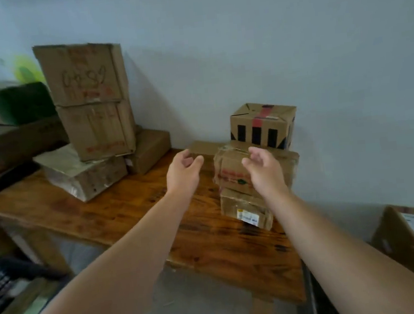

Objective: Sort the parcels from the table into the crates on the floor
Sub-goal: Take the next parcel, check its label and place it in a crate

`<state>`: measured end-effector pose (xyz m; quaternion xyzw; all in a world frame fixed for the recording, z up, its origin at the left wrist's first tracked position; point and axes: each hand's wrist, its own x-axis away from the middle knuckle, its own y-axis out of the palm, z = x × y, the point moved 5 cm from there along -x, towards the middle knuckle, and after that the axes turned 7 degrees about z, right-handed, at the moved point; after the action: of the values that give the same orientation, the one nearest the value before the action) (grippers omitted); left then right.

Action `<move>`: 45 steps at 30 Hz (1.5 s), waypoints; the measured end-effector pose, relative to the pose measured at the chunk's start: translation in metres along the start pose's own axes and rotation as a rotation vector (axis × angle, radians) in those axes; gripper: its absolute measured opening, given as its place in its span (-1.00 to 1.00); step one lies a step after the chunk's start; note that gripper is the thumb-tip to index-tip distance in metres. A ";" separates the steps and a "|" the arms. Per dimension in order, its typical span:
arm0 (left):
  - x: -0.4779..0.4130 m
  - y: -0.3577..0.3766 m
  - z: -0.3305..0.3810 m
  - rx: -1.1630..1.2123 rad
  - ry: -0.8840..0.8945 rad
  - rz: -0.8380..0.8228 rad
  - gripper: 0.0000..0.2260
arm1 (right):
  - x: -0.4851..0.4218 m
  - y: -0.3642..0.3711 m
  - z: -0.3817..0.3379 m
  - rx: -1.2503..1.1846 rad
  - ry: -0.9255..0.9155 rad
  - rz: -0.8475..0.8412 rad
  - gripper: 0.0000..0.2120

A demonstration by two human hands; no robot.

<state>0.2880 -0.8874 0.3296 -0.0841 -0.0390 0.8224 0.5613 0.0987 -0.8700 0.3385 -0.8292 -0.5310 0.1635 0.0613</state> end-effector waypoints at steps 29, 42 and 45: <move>-0.373 0.059 -0.151 -0.113 -0.271 -0.210 -0.61 | -0.267 0.285 0.134 0.158 0.573 0.292 -0.45; -0.419 0.134 -0.209 -0.139 -0.399 -0.502 -0.61 | -0.295 0.295 0.174 0.518 0.569 0.360 -0.47; -0.423 0.128 -0.207 -0.119 -0.385 -0.532 -0.59 | -0.291 0.298 0.176 0.433 0.606 0.373 -0.44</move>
<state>0.3592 -1.3342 0.1458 0.0536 -0.2129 0.6442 0.7327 0.1844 -1.2726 0.1516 -0.8898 -0.2828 0.0285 0.3571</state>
